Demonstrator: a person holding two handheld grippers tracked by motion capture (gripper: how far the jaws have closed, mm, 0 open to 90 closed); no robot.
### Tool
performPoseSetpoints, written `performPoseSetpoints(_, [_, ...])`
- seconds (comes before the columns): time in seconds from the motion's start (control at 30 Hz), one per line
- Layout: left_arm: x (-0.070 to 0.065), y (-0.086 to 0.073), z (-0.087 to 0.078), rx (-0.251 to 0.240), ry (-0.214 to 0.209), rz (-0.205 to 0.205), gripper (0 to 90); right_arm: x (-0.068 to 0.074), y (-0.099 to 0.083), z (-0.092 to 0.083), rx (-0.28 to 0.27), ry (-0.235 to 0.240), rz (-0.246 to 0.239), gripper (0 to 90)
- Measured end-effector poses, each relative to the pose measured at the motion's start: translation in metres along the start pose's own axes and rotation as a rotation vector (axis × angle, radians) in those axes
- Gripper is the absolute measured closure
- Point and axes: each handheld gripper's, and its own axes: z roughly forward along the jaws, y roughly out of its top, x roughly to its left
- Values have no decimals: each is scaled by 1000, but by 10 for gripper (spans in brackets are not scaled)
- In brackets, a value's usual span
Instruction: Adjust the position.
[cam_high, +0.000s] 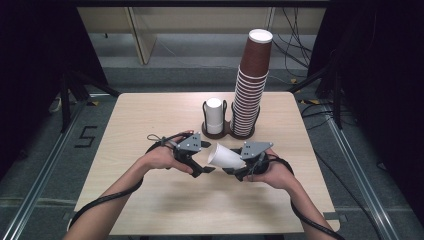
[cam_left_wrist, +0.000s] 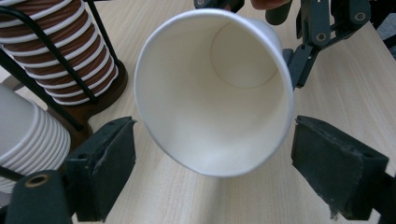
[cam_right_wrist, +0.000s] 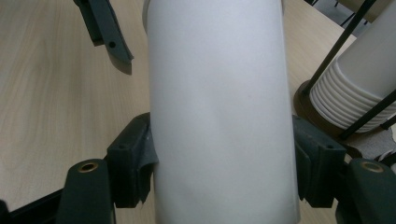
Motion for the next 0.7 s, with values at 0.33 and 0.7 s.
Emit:
performPoseSetpoints(0.33, [0, 4, 5, -1, 1, 4, 123, 3, 2, 4, -1, 18, -27, 330])
performPoseSetpoints(0.7, [-1, 5, 9, -2, -20, 19, 124, 3, 4, 4, -11, 17, -65, 331])
